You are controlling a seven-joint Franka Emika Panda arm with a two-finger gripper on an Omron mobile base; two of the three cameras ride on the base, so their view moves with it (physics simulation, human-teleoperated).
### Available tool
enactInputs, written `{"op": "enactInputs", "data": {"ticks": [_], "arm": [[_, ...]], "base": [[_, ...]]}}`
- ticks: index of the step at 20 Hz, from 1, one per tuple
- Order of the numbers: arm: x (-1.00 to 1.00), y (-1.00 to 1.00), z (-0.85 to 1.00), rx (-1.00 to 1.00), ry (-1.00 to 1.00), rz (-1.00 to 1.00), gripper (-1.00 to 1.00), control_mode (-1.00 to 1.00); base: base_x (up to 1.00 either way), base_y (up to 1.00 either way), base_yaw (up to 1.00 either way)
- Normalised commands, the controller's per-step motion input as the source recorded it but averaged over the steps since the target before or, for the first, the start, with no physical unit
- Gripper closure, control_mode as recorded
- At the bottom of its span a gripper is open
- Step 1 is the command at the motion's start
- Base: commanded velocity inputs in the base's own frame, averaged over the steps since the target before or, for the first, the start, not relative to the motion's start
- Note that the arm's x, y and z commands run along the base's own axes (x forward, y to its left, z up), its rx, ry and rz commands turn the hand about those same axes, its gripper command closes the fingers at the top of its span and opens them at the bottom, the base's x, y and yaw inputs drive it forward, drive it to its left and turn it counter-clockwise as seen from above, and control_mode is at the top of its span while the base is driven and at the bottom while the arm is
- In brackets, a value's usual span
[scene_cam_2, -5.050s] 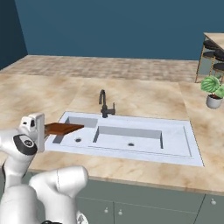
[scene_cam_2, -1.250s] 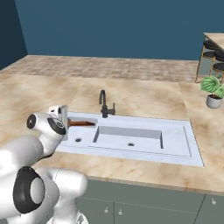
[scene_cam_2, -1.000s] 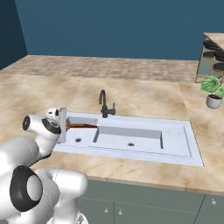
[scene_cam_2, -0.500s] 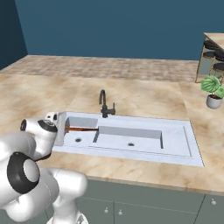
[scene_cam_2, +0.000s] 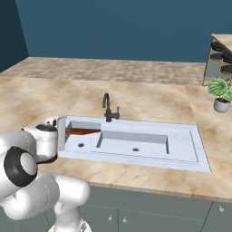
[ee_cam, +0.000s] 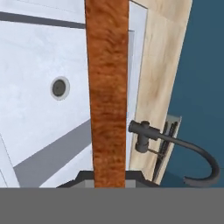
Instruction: Move the cutting board and knife to the sink. Then move spray from the cabinet to the counter.
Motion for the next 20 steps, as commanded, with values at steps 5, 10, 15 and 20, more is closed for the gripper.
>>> {"op": "enactInputs", "data": {"ticks": [5, 10, 15, 20], "arm": [[0.09, 0.04, -0.08, 0.0, -0.09, 0.07, 1.0, -1.0], [0.04, 0.02, -0.08, 0.0, -0.09, 0.08, 1.0, -1.0], [0.02, 0.0, -0.05, 0.0, -0.08, 0.1, 1.0, -1.0], [0.0, 0.0, -0.05, 0.0, -0.03, 0.09, 1.0, -1.0]], "base": [[0.0, 0.0, 0.0], [0.0, 0.0, 0.0], [0.0, 0.0, 0.0], [0.0, 0.0, 0.0]]}}
